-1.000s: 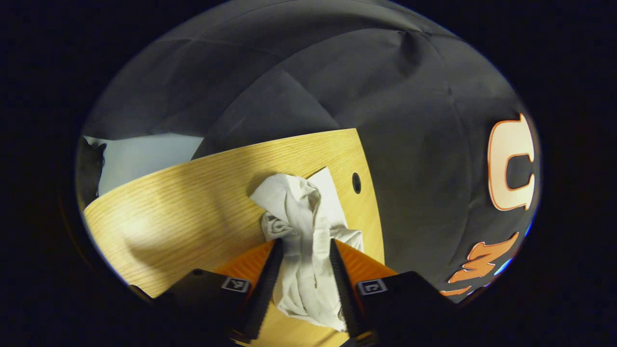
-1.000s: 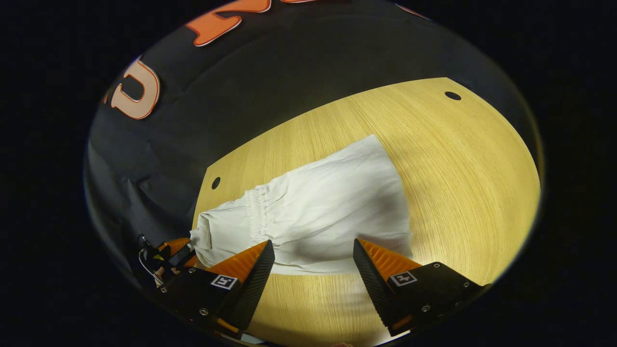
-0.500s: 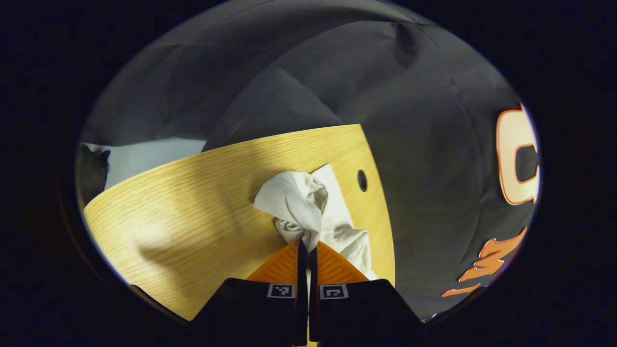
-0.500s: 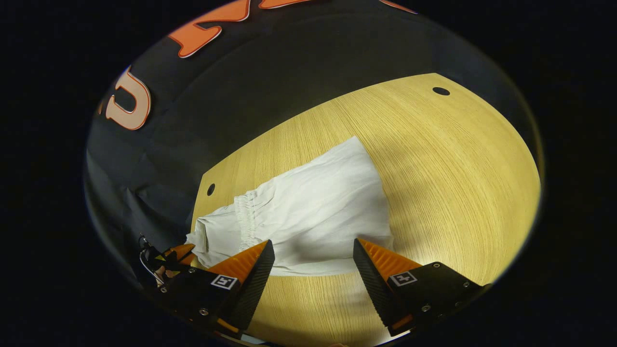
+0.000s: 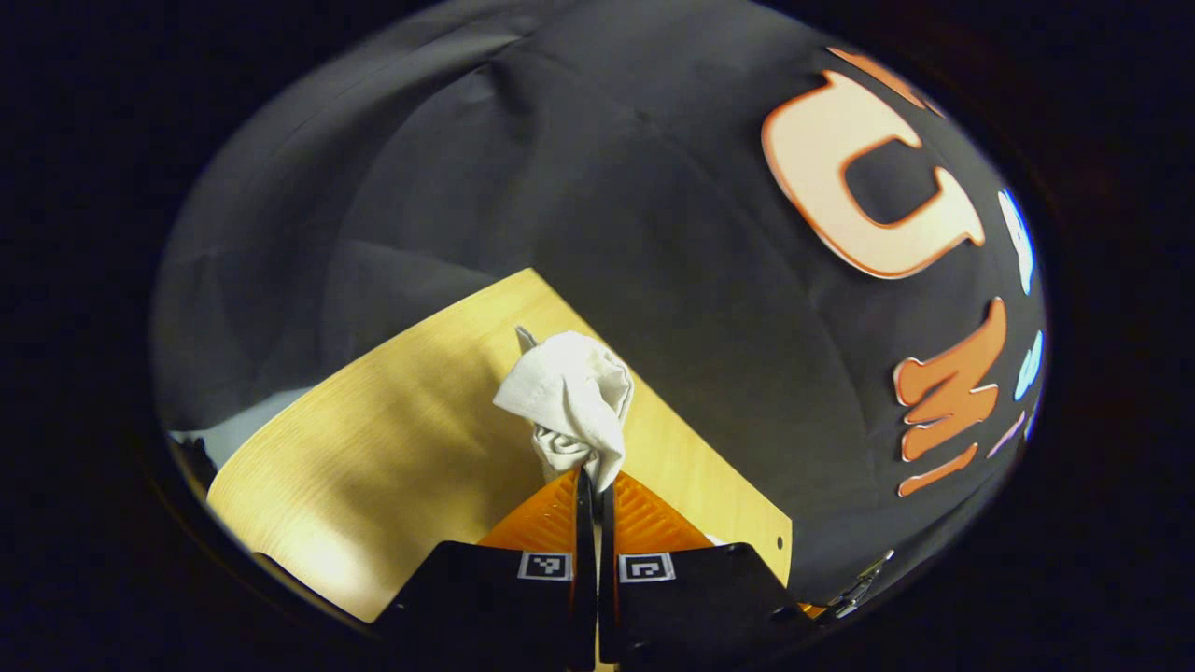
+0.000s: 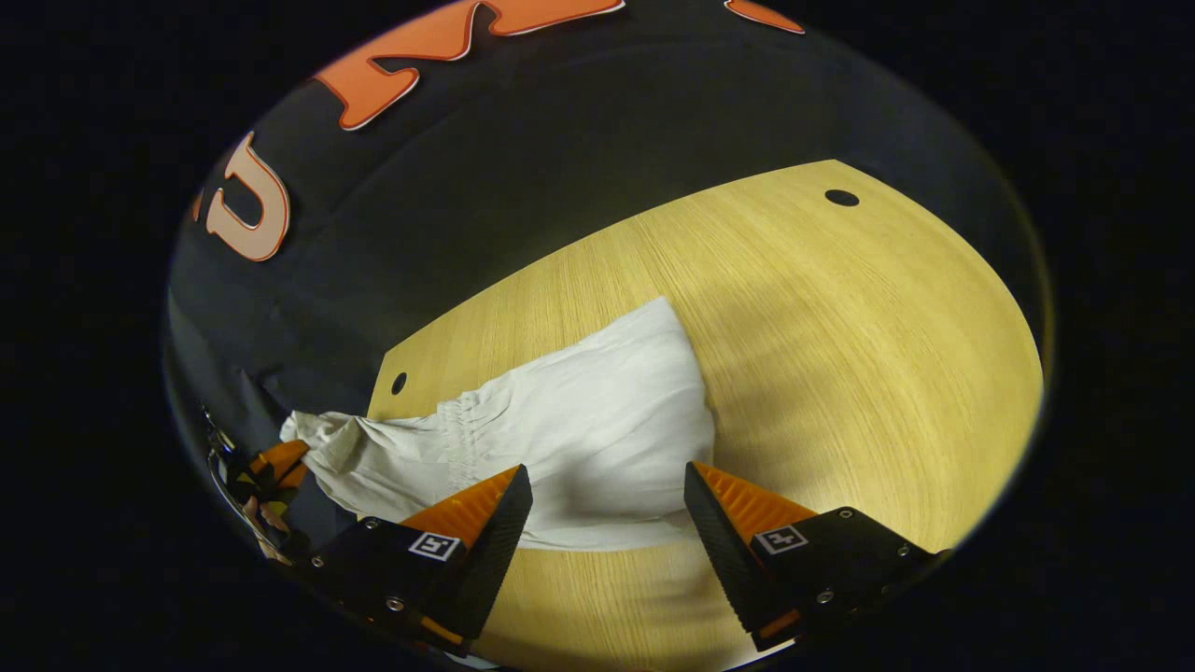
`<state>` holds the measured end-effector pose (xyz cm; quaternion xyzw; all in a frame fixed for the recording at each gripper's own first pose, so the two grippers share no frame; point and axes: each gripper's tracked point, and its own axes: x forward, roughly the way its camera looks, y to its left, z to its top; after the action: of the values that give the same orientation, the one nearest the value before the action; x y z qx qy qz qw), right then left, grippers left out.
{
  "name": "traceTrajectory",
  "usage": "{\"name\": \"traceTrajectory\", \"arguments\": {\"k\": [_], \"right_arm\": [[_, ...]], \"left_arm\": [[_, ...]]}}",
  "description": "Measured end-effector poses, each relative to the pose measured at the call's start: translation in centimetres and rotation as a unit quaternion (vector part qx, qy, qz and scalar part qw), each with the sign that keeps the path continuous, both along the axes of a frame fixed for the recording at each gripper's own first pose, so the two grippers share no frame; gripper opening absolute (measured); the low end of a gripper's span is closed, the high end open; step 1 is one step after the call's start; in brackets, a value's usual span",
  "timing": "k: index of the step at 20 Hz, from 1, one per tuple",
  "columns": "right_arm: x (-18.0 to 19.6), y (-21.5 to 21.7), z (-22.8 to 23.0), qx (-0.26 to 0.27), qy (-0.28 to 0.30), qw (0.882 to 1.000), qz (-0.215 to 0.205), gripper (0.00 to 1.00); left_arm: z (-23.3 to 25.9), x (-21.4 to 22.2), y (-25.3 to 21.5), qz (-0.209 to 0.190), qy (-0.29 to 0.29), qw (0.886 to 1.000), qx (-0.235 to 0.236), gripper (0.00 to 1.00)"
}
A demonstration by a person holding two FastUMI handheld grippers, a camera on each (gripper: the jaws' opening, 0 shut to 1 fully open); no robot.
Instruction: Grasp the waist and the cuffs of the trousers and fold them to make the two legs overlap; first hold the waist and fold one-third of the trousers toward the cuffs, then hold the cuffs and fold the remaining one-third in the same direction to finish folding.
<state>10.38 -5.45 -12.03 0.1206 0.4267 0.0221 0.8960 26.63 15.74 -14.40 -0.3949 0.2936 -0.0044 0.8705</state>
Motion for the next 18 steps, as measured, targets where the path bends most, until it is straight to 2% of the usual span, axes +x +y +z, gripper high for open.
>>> {"name": "traceTrajectory", "arguments": {"k": [6, 9, 18], "right_arm": [[0.1, -5.1, 2.4, -0.031, -0.029, 0.999, 0.0, 0.99], [0.3, -8.1, 3.4, -0.044, -0.042, 0.998, -0.005, 0.99], [-1.8, -16.1, 4.4, -0.052, -0.053, 0.997, -0.038, 0.98]], "left_arm": [[5.2, 2.9, -10.0, -0.07, -0.047, 0.996, 0.033, 0.05], [6.8, 2.8, -15.1, -0.104, -0.057, 0.993, 0.015, 0.05], [4.3, 2.7, -32.0, -0.224, -0.034, 0.973, 0.041, 0.04]]}}
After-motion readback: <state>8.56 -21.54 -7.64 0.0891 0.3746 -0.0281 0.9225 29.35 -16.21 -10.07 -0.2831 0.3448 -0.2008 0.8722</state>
